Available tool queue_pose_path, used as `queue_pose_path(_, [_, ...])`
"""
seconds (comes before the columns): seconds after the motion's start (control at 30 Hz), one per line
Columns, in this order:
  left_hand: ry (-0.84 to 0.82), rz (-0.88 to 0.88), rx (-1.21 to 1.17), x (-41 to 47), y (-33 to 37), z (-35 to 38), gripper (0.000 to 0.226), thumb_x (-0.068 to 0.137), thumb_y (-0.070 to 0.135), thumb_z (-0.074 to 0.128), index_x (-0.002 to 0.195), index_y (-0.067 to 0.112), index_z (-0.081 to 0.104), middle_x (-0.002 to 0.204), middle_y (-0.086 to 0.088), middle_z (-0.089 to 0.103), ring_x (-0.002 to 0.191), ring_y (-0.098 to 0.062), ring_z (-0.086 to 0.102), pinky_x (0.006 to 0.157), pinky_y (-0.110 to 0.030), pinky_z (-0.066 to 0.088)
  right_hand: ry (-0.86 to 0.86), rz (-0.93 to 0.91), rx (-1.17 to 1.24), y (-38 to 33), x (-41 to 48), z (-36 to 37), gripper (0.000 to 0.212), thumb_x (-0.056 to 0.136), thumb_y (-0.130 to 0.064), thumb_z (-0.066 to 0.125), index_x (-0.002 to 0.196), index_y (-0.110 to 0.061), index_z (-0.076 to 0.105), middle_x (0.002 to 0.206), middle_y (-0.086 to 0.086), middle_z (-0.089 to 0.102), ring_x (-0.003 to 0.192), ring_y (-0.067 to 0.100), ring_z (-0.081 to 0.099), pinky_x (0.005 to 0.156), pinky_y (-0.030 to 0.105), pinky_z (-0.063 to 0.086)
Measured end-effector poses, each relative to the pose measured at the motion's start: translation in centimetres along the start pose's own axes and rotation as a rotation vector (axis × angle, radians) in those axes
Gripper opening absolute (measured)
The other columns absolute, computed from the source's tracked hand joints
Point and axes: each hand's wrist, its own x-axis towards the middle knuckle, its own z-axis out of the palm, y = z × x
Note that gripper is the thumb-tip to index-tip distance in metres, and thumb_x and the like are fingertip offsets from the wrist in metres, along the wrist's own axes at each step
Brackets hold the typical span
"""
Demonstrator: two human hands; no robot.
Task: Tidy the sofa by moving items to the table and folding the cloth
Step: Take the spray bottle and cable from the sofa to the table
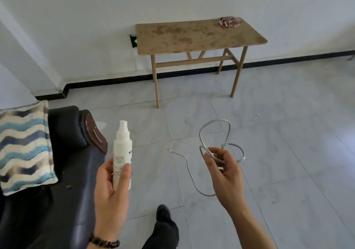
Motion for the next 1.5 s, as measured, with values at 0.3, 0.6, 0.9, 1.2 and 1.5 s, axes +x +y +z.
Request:
queue_pose_path(0.3, [-0.147, -0.021, -0.028, 17.3, 0.3, 20.4, 0.033, 0.083, 0.039, 0.063, 0.112, 0.026, 0.055, 0.099, 0.000, 0.065, 0.081, -0.013, 0.064, 0.062, -0.013, 0.050, 0.044, 0.053, -0.025, -2.0, 22.8, -2.2, 0.011, 0.092, -0.027, 0.067, 0.103, -0.030, 0.068, 0.088, -0.014, 0.073, 0.083, 0.003, 0.068, 0.068, 0.021, 0.053])
queue_pose_path(0.6, [-0.386, 0.128, 0.014, 34.5, 7.9, 41.3, 0.029, 0.086, 0.038, 0.066, 0.111, 0.032, 0.054, 0.100, 0.003, 0.067, 0.085, -0.007, 0.064, 0.067, -0.014, 0.052, 0.251, 0.016, 0.116, -7.2, 43.7, -6.6, 0.021, 0.083, -0.042, 0.068, 0.102, -0.033, 0.069, 0.089, -0.006, 0.074, 0.082, 0.007, 0.068, 0.069, 0.021, 0.055])
queue_pose_path(0.9, [-0.435, 0.093, 0.045, 49.2, 8.8, 63.6, 0.030, 0.079, 0.042, 0.066, 0.106, 0.036, 0.055, 0.098, 0.013, 0.067, 0.084, -0.007, 0.064, 0.070, -0.024, 0.049, 0.257, 0.044, 0.198, -6.3, 71.0, -11.2, 0.017, 0.089, -0.034, 0.068, 0.105, -0.029, 0.070, 0.088, -0.003, 0.074, 0.080, 0.012, 0.068, 0.069, 0.024, 0.054])
queue_pose_path(1.2, [-0.303, 0.072, -0.023, 63.7, 14.7, 79.6, 0.037, 0.082, 0.032, 0.067, 0.116, 0.020, 0.055, 0.106, 0.002, 0.067, 0.091, -0.002, 0.065, 0.071, -0.012, 0.051, 0.187, -0.079, 0.147, -14.9, 97.0, -14.1, 0.009, 0.092, -0.029, 0.067, 0.101, -0.032, 0.069, 0.088, -0.009, 0.073, 0.078, 0.004, 0.065, 0.068, 0.024, 0.055])
queue_pose_path(1.5, [-0.305, -0.068, -0.068, 80.9, 12.9, 96.8, 0.028, 0.086, 0.029, 0.067, 0.111, 0.028, 0.054, 0.103, 0.005, 0.067, 0.083, -0.001, 0.065, 0.066, -0.021, 0.051, 0.206, -0.046, 0.172, -16.7, 121.3, -13.2, 0.038, 0.072, -0.052, 0.067, 0.101, -0.029, 0.072, 0.087, -0.009, 0.073, 0.080, 0.005, 0.067, 0.072, 0.022, 0.055])
